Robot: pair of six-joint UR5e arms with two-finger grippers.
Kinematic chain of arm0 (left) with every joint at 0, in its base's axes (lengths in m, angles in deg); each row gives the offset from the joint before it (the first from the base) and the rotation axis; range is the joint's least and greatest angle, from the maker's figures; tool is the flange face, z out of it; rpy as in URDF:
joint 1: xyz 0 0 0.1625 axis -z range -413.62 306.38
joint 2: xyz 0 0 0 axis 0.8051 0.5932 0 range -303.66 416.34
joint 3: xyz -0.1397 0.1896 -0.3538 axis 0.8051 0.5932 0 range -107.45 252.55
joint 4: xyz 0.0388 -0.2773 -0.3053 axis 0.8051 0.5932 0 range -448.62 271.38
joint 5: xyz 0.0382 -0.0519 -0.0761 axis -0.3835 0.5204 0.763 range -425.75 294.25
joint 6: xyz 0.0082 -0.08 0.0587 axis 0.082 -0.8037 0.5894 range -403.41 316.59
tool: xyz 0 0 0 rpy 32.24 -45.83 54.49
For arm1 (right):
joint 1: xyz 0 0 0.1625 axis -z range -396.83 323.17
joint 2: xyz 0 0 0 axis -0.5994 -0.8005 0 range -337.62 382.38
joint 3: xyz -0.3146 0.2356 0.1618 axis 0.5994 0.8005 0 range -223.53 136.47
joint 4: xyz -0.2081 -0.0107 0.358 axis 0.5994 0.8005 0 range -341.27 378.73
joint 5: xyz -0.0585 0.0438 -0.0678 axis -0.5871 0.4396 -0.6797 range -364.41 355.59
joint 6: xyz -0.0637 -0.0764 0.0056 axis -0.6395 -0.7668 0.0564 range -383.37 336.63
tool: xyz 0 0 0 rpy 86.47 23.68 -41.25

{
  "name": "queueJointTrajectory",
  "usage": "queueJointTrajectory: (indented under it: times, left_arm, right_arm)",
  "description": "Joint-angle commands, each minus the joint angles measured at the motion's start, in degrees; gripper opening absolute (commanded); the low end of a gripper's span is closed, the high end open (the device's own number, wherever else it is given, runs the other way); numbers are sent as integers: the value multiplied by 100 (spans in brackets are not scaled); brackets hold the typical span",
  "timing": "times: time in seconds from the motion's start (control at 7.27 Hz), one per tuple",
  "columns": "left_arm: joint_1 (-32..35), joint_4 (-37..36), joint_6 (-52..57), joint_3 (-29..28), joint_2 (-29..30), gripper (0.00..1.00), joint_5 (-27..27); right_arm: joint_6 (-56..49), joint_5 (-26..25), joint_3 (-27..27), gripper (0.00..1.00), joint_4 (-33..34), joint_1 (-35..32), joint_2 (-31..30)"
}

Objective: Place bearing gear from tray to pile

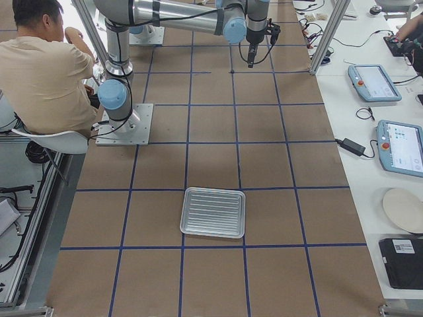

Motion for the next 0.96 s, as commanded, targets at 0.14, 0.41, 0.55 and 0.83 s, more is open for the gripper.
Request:
queueJointTrajectory:
  times: [0.14,0.41,0.55,0.83]
  left_arm:
    - [1131,-91,-815,-1078,1085,94,39]
    - [1447,-328,-980,-1493,1736,97,179]
    - [1528,-346,-1017,-1494,1896,97,180]
    - [1616,-355,-1008,-1459,2143,96,127]
  right_arm:
    - [-683,-171,-341,99,-714,327,-1072]
    - [-948,-269,-713,100,-347,327,-1240]
    - [-974,-295,-696,100,-336,318,-1249]
    - [-1176,-226,-608,100,-336,301,-1179]
